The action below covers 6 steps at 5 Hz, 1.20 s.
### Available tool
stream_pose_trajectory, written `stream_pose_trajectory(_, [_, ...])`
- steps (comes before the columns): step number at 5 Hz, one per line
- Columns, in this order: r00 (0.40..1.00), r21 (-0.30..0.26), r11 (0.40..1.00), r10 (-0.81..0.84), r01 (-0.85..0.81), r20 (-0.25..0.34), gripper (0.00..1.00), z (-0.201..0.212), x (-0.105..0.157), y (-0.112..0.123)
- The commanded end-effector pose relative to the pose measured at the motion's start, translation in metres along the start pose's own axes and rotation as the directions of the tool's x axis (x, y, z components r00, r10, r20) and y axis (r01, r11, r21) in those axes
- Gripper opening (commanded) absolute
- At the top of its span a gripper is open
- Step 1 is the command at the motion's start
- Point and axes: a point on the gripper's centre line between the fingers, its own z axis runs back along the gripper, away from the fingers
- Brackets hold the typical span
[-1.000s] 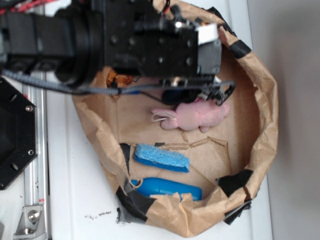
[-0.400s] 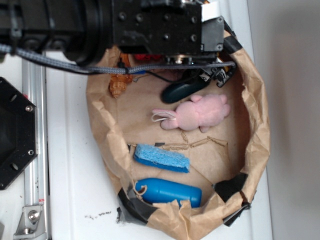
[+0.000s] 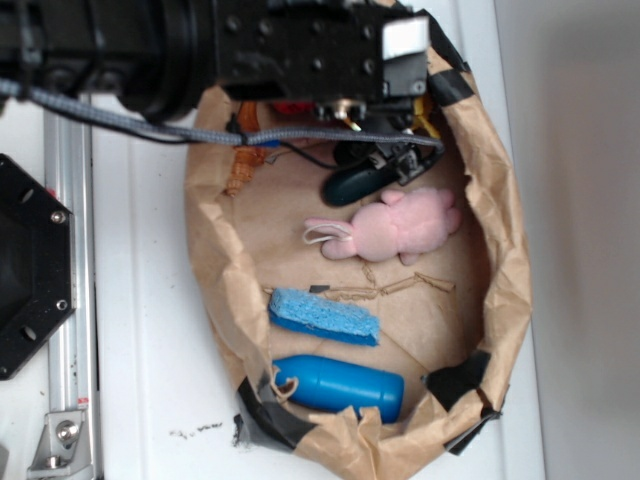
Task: Grab the yellow cloth.
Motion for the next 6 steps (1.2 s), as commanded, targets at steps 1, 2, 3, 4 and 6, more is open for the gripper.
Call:
stream_pose_trajectory(1, [0.903,-0.101,0.899,-0.415,0.426,0.112,1.00,0.034,0.019,0.020])
stream_pose_trajectory(2, [0.871,-0.090,0.868,-0.479,0.488,0.105,1.00,0.035,0.020,0.013])
stream_pose_trajectory(3, [0.866,-0.092,0.863,-0.487,0.497,0.112,1.00,0.023,0.024,0.008])
stream_pose_trajectory(4, [0.874,-0.056,0.876,-0.471,0.479,0.117,1.00,0.012,0.029,0.005])
stream_pose_trajectory(6, [0.923,-0.101,0.920,-0.367,0.379,0.119,0.89,-0.022,0.026,-0.006])
